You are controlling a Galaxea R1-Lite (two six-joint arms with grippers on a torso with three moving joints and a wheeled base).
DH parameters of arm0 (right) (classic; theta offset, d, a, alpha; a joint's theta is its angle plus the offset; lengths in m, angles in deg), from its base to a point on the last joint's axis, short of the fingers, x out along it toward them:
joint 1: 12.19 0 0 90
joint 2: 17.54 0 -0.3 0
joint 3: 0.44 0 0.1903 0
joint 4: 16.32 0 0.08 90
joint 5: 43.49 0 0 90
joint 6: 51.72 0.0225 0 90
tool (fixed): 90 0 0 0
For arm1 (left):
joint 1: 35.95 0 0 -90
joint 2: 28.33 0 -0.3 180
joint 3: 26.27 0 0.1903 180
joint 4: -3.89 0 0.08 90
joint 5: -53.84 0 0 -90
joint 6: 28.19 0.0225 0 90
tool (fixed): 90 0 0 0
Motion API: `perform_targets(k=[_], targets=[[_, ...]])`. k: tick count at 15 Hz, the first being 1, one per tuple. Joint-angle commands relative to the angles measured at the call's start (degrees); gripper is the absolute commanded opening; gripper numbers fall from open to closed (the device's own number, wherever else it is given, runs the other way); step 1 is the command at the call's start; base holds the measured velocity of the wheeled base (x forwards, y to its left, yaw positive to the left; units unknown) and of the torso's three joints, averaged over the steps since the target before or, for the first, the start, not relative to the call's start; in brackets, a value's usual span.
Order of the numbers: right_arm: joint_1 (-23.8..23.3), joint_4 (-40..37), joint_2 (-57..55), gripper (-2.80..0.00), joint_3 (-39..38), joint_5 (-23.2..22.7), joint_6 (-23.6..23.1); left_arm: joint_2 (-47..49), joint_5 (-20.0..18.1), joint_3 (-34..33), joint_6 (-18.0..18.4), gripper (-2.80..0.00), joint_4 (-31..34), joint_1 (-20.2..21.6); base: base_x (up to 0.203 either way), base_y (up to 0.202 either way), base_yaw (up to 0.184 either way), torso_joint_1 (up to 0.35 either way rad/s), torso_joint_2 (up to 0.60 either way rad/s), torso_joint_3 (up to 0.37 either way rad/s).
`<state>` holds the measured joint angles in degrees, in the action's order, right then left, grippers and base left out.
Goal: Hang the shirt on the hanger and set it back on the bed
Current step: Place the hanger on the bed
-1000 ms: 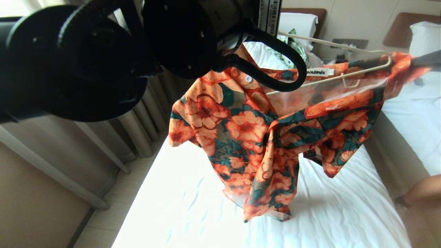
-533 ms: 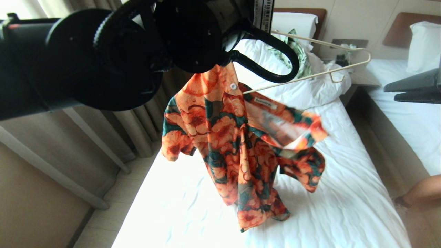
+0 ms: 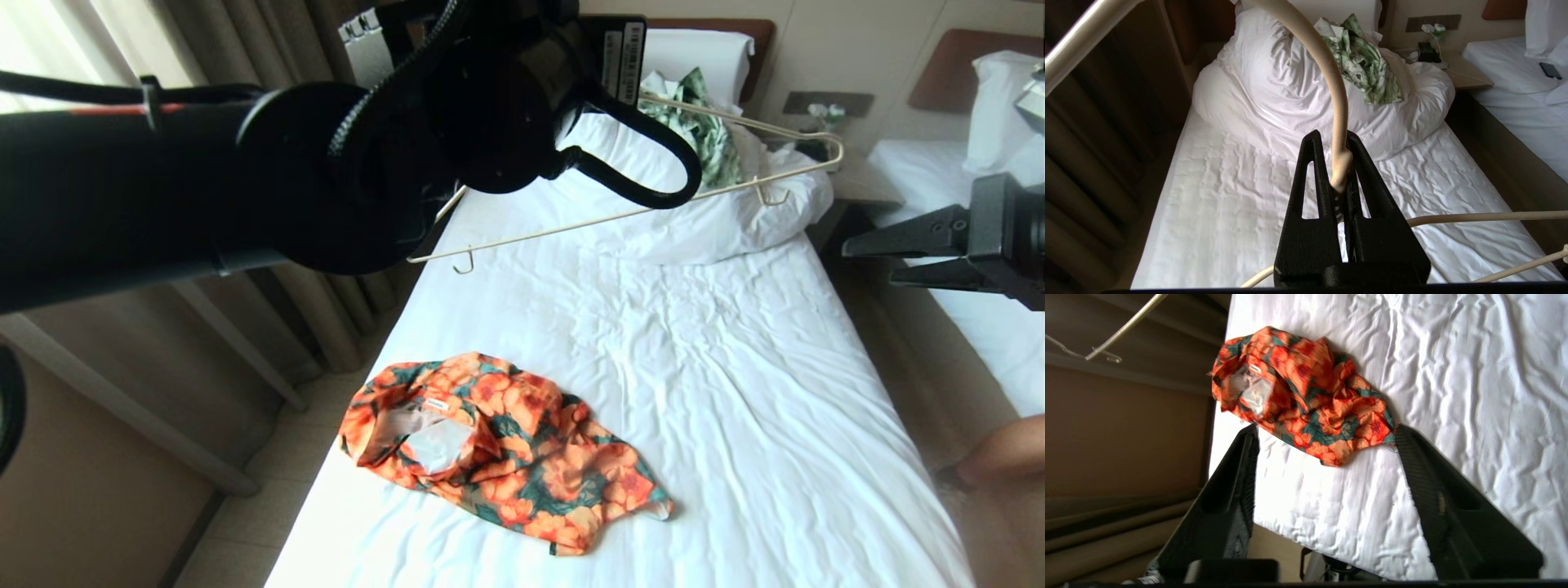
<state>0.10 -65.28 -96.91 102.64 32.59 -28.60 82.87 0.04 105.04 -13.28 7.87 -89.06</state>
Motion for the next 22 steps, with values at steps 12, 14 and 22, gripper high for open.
perform_targets(k=[12, 14, 22], targets=[[-4.76, 2.43, 5.95, -2.80, -1.07, -0.17, 0.35, 3.68, -7.79, -34.52, -11.04, -2.80, 0.70, 5.40, 0.000, 0.000, 0.000, 0.000, 0.00, 0.000], [-5.51, 3.14, 7.11, -2.80, -0.78, -0.14, 0.30, 7.33, -11.60, -36.18, -13.36, -2.80, 0.59, 7.32, 0.000, 0.000, 0.000, 0.000, 0.00, 0.000], [-5.99, 3.27, 8.88, -2.80, -1.20, -0.53, -1.05, 27.04, -20.42, -30.91, -15.93, -2.80, -4.77, 19.40, 0.000, 0.000, 0.000, 0.000, 0.00, 0.000]])
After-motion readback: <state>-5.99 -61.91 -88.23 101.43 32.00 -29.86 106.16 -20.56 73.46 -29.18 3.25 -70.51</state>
